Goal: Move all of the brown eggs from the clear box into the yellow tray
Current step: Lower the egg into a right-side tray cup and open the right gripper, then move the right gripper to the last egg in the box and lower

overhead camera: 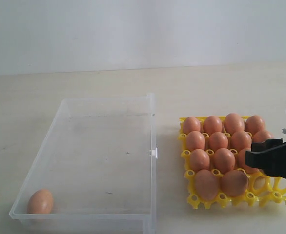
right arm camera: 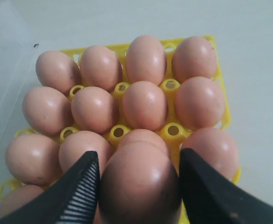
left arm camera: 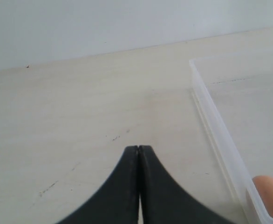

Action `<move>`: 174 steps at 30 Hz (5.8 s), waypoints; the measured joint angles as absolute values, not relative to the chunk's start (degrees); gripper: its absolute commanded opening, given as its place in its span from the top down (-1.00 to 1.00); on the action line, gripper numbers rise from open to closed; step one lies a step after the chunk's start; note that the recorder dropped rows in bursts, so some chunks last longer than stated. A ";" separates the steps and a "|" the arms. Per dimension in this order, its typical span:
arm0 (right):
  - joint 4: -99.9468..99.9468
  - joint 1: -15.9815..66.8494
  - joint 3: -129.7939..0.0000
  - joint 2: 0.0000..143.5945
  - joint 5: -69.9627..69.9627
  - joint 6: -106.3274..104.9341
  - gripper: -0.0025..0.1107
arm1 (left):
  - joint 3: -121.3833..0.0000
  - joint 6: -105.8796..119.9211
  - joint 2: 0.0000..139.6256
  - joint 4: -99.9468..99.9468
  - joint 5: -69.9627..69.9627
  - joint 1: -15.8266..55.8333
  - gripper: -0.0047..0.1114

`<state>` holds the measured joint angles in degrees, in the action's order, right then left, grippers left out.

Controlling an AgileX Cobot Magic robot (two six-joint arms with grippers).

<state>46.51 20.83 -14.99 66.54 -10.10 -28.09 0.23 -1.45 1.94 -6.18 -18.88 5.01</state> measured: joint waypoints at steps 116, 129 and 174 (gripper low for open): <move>47.31 44.18 -68.28 106.11 28.58 -21.35 -0.08 | 0.23 -1.45 1.94 -6.18 -18.88 5.01 0.92; 56.46 47.56 -83.33 123.14 41.20 -19.48 -0.07 | 0.23 -1.45 1.94 -6.18 -18.88 5.01 0.92; 57.16 50.39 -88.66 131.49 40.63 -17.83 -0.01 | 0.23 -1.45 1.94 -6.18 -18.88 5.01 0.92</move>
<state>57.16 50.39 -88.66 131.49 40.63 -17.83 0.23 -1.45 1.94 -6.18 -18.88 5.01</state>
